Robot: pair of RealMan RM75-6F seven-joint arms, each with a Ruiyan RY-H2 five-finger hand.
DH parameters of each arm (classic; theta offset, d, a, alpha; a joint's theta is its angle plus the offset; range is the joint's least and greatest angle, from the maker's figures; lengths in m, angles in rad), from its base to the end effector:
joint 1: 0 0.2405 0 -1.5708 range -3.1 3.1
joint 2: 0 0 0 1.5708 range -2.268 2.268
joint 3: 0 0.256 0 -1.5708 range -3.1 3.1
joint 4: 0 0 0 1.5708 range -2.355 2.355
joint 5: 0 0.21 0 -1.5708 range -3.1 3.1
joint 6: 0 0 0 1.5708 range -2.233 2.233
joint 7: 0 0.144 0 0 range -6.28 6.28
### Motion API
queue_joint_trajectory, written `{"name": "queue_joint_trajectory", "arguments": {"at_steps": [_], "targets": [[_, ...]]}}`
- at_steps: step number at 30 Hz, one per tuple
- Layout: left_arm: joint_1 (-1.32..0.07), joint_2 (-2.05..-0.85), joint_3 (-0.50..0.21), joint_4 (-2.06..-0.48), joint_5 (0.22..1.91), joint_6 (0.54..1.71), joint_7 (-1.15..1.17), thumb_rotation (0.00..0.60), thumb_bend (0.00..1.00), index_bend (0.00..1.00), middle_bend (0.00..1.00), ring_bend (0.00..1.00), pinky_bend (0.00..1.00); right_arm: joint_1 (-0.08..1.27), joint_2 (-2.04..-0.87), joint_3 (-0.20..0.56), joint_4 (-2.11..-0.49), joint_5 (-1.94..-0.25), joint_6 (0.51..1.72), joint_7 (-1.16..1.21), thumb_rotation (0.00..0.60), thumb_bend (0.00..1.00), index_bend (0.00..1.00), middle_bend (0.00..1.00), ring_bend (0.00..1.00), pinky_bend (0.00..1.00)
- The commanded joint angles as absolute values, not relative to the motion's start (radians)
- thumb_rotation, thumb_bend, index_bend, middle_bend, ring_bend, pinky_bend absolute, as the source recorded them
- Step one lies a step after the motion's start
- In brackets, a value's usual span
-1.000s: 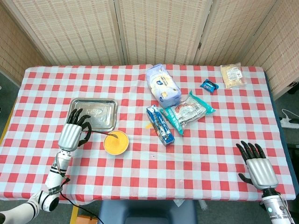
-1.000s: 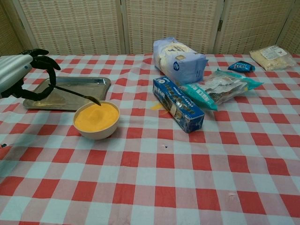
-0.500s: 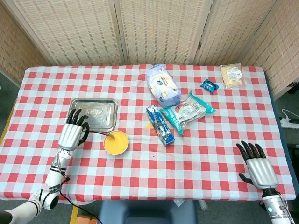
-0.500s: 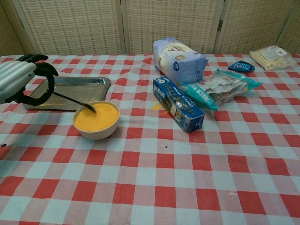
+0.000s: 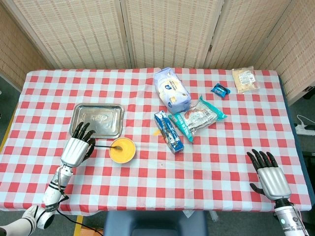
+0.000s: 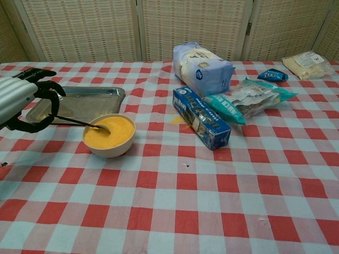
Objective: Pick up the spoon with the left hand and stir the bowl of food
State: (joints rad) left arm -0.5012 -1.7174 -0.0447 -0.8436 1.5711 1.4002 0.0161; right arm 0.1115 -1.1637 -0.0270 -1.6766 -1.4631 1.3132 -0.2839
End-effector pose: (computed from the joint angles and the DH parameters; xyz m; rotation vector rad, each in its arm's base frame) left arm -0.2638 0.3151 0.0135 -1.7055 -0.5001 -1.0205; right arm -0.3074 -0.1670 0.1074 1.6029 -0.9345 0.6313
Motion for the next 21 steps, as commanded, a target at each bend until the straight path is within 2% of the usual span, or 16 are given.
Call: {"name": "queue_joint_trajectory", "arguments": {"at_steps": [1, 13, 17, 21], "targets": [[-0.49, -1.699, -0.033, -0.869, 1.582, 1.41, 0.031, 0.6, 0.72, 0.83, 0.26, 0.02, 0.0, 0.111, -1.164, -0.029, -1.677, -1.466, 1.314, -0.284, 0.6, 0.12, 0.0, 0.0, 0.0, 0.0], [-0.463, -1.62, -0.021, -1.006, 1.597, 1.428, 0.084, 0.6, 0.72, 0.83, 0.26, 0.02, 0.0, 0.111, -1.163, -0.036, -1.68, -1.48, 1.318, -0.283, 0.6, 0.12, 0.0, 0.0, 0.0, 0.0], [-0.462, -1.62, -0.05, -1.031, 1.591, 1.458, 0.085, 0.6, 0.73, 0.83, 0.26, 0.02, 0.0, 0.111, -1.163, -0.039, -1.683, -1.485, 1.317, -0.285, 0.6, 0.12, 0.0, 0.0, 0.0, 0.0], [-0.473, -1.661, -0.092, -0.989, 1.576, 1.484, 0.071, 0.6, 0.73, 0.83, 0.26, 0.02, 0.0, 0.108, -1.161, -0.038, -1.685, -1.488, 1.324, -0.283, 0.6, 0.12, 0.0, 0.0, 0.0, 0.0]]}}
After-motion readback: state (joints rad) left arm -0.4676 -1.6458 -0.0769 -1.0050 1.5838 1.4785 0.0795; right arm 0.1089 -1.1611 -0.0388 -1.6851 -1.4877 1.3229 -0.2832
